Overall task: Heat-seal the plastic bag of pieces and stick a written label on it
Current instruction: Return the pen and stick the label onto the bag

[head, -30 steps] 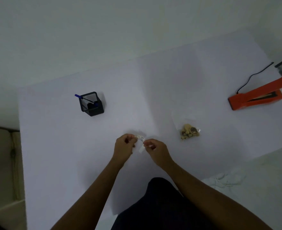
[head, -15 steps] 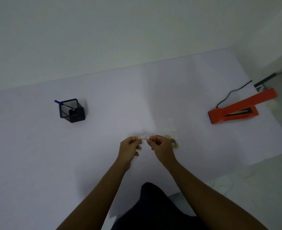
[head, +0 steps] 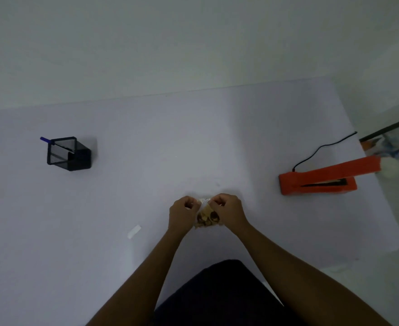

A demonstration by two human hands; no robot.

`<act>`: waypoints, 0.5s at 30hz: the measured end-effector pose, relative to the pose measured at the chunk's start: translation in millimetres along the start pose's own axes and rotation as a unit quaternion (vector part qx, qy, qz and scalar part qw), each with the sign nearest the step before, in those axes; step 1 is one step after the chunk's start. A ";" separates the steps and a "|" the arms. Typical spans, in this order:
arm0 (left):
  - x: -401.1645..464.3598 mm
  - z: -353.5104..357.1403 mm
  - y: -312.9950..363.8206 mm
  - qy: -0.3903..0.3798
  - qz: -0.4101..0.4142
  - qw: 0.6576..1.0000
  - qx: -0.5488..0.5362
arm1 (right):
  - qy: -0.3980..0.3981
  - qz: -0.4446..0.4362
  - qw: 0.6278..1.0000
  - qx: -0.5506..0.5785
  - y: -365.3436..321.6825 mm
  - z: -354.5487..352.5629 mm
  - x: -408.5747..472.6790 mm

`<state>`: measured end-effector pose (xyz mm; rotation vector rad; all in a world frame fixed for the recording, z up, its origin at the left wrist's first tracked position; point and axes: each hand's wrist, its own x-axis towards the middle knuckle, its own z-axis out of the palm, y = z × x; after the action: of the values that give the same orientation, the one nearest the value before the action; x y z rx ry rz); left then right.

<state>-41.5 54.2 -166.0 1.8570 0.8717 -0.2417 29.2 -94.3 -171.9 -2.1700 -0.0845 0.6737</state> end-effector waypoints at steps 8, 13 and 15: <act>20.2 16.7 14.9 -0.004 -0.025 0.997 0.079 | -0.029 0.042 0.999 -0.003 10.8 -1.4 27.1; 28.9 21.1 11.1 -0.005 -0.053 0.993 0.104 | -0.027 0.054 0.998 -0.029 13.1 0.0 34.1; 30.2 22.9 10.4 -0.002 -0.057 0.992 0.113 | -0.028 0.060 0.997 -0.040 12.4 0.6 34.7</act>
<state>-8.0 46.0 -184.8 2.0162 0.9822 -0.4299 56.4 -92.0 -196.6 -2.2476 -0.0119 0.8112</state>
